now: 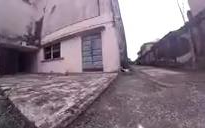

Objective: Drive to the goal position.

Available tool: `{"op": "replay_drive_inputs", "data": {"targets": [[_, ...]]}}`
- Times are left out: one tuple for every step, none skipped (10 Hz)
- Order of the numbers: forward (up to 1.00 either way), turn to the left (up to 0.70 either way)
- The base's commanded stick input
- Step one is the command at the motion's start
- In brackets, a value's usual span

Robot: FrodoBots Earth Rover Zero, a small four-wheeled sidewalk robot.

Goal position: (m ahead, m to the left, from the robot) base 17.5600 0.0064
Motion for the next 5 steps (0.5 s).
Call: {"op": "replay_drive_inputs", "data": {"targets": [[0.70, 0.00], [0.70, 0.00], [0.70, 0.00], [0.70, 0.00], [0.70, -0.25]]}}
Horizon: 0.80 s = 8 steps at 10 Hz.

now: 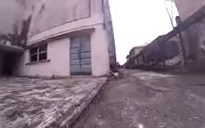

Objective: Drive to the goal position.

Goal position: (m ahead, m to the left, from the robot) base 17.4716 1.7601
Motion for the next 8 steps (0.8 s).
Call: {"op": "replay_drive_inputs", "data": {"targets": [[0.70, -0.35], [0.70, -0.35], [0.70, -0.35], [0.70, -0.35], [0.70, -0.17], [0.70, -0.02], [0.70, 0.00], [0.70, 0.00]]}}
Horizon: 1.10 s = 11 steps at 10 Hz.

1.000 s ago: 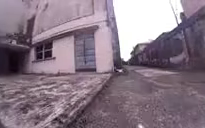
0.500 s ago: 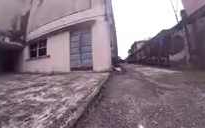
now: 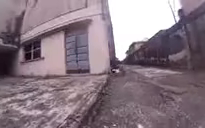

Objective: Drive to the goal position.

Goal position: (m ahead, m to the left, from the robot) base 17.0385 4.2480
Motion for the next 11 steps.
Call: {"op": "replay_drive_inputs", "data": {"targets": [[0.70, 0.00], [0.70, 0.00], [0.70, -0.02], [0.70, -0.05], [0.70, -0.35], [0.70, -0.35], [0.70, -0.35], [0.70, -0.35], [0.70, -0.35], [0.70, -0.35], [0.70, -0.35]]}}
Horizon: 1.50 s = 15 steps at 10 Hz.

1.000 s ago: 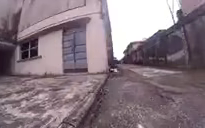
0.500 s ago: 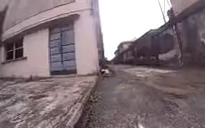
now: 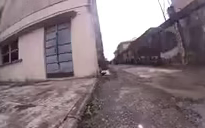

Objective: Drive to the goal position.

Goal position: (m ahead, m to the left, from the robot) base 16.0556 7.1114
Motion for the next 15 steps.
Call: {"op": "replay_drive_inputs", "data": {"targets": [[0.70, -0.35], [0.70, -0.35], [0.70, -0.35], [0.70, -0.35], [0.70, 0.00], [0.70, -0.01], [0.70, -0.22], [0.70, -0.35], [0.70, -0.35], [0.70, -0.35], [0.70, -0.35], [0.70, -0.35], [0.70, -0.22], [0.70, 0.00], [0.70, 0.00]]}}
